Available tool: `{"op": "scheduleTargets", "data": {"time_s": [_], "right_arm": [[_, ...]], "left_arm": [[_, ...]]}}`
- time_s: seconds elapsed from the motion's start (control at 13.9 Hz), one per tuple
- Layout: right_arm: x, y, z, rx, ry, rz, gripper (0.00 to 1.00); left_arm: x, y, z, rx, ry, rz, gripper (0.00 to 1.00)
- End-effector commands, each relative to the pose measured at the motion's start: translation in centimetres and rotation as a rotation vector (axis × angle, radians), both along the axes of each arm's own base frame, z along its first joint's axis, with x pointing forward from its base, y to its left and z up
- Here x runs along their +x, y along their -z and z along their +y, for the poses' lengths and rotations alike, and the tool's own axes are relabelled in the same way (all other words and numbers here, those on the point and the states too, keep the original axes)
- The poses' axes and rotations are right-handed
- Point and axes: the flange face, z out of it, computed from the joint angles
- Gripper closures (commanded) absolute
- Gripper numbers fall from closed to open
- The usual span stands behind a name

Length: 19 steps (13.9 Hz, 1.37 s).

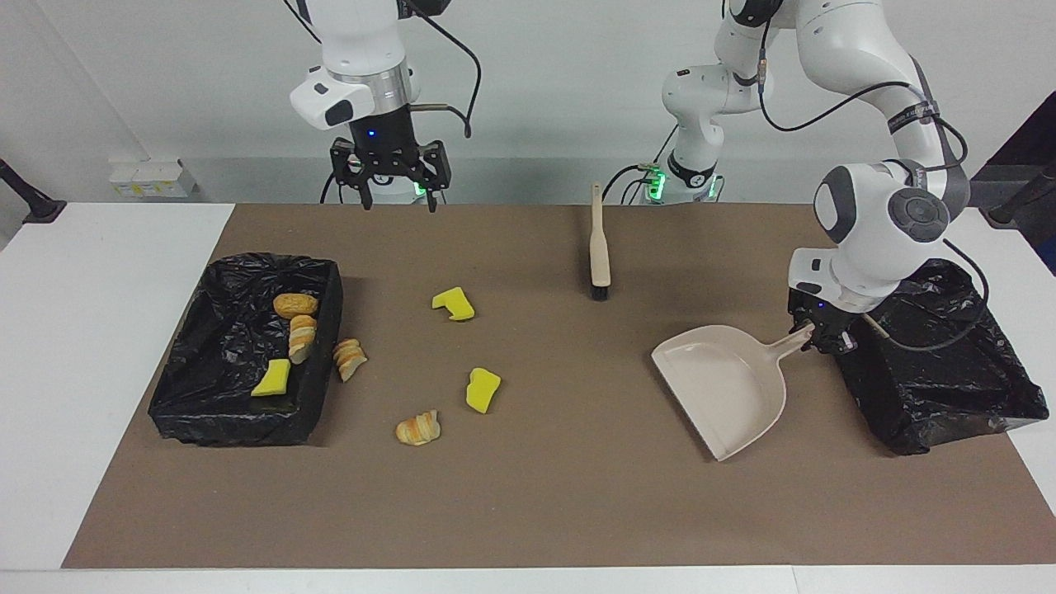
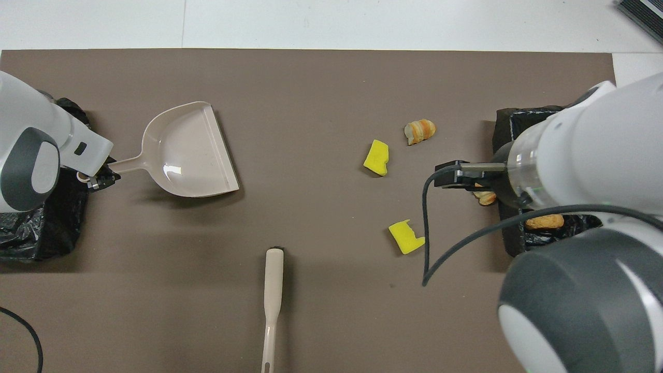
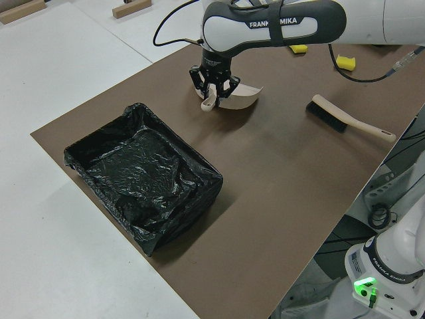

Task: Sweep and dump trash in bin
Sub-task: 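Move the dustpan toward the left bin while the right gripper withdraws, then hold the dustpan with the left gripper while the right gripper reaches the brush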

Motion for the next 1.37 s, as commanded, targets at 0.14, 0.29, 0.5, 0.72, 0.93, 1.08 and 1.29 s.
{"op": "scheduleTargets", "data": {"time_s": [0.14, 0.29, 0.5, 0.72, 0.93, 1.08, 1.29], "right_arm": [[-4.2, 2.5, 9.8, 0.015, 0.030, 0.051, 0.00], [-6.9, 4.7, 14.4, -0.005, 0.011, 0.085, 0.00], [-12.2, 9.5, 22.0, -0.018, 0.035, 0.103, 0.00], [-15.9, 11.9, 22.5, 0.042, 0.046, 0.156, 0.00], [-21.4, 16.6, 28.0, 0.005, 0.034, 0.183, 0.03], [-23.3, 19.0, 29.9, 0.002, 0.003, 0.184, 0.03], [-25.6, 25.2, 31.9, -0.025, -0.072, 0.136, 0.03]], "left_arm": [[0.0, 0.4, -0.1, 0.032, 0.133, 0.006, 1.00], [-0.2, 0.5, 0.0, 0.025, 0.239, 0.015, 1.00], [-1.3, 1.3, -0.4, 0.025, 0.254, -0.002, 1.00], [-1.9, 1.8, -0.8, 0.025, 0.260, -0.021, 1.00], [-1.8, 2.4, -1.2, 0.030, 0.271, -0.019, 1.00], [-1.6, 2.3, -1.5, 0.031, 0.283, -0.040, 1.00], [-2.0, 2.7, -1.5, 0.029, 0.301, -0.039, 1.00]]}}
